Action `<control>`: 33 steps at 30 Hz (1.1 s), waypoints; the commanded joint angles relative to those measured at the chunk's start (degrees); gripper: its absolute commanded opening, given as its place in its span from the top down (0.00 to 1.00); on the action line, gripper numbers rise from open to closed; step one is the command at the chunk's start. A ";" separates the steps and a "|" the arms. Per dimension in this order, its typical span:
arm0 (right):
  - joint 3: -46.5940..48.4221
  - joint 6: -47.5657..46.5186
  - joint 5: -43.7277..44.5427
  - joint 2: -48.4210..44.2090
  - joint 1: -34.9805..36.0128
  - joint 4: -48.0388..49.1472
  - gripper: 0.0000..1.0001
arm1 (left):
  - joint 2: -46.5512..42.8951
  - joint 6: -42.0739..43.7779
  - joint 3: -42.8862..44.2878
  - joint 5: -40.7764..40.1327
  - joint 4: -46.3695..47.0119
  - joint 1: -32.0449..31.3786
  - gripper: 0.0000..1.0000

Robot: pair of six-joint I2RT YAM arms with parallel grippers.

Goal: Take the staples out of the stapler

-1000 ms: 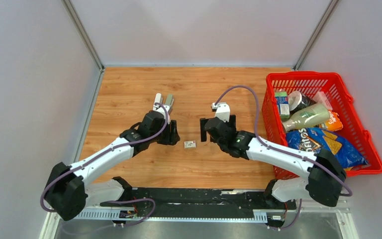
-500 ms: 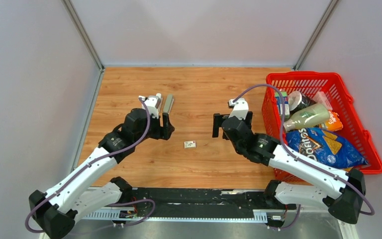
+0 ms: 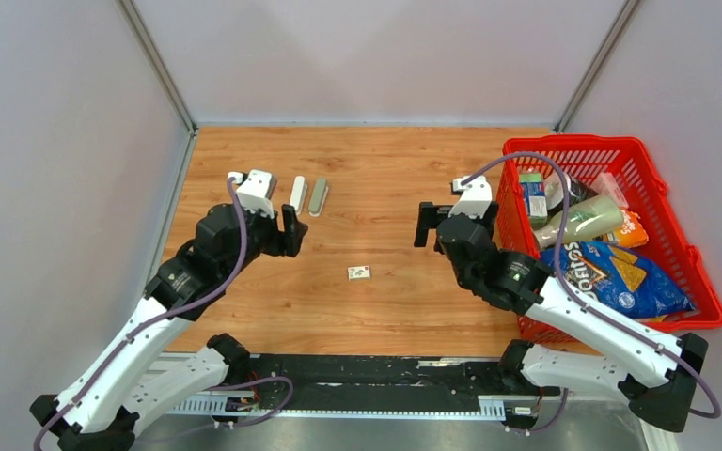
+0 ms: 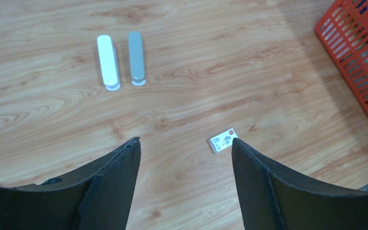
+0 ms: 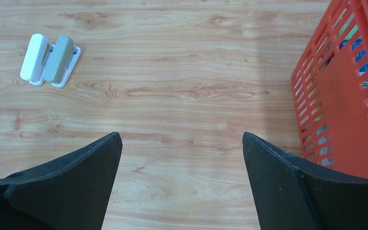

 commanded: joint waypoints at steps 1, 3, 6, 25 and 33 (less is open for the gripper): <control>3.86 -3.36 2.41 -1.87 -0.05 1.21 0.00 | -3.70 3.43 3.82 -2.63 -2.16 -0.23 0.23; 4.65 -3.98 2.41 -2.13 -0.14 1.82 0.00 | -4.41 4.22 5.57 -3.51 -3.74 -0.23 0.23; 5.79 -4.42 2.06 -2.31 -0.05 2.35 0.00 | -5.20 5.45 7.16 -4.22 -4.98 -0.23 0.22; 9.22 -6.44 -1.81 -1.52 -0.14 6.13 0.00 | -5.64 8.27 9.27 -3.95 -4.98 -0.23 0.22; 8.96 -9.24 -4.44 -1.69 -0.14 6.48 0.00 | -5.82 8.36 8.75 -3.95 -4.98 -0.23 0.22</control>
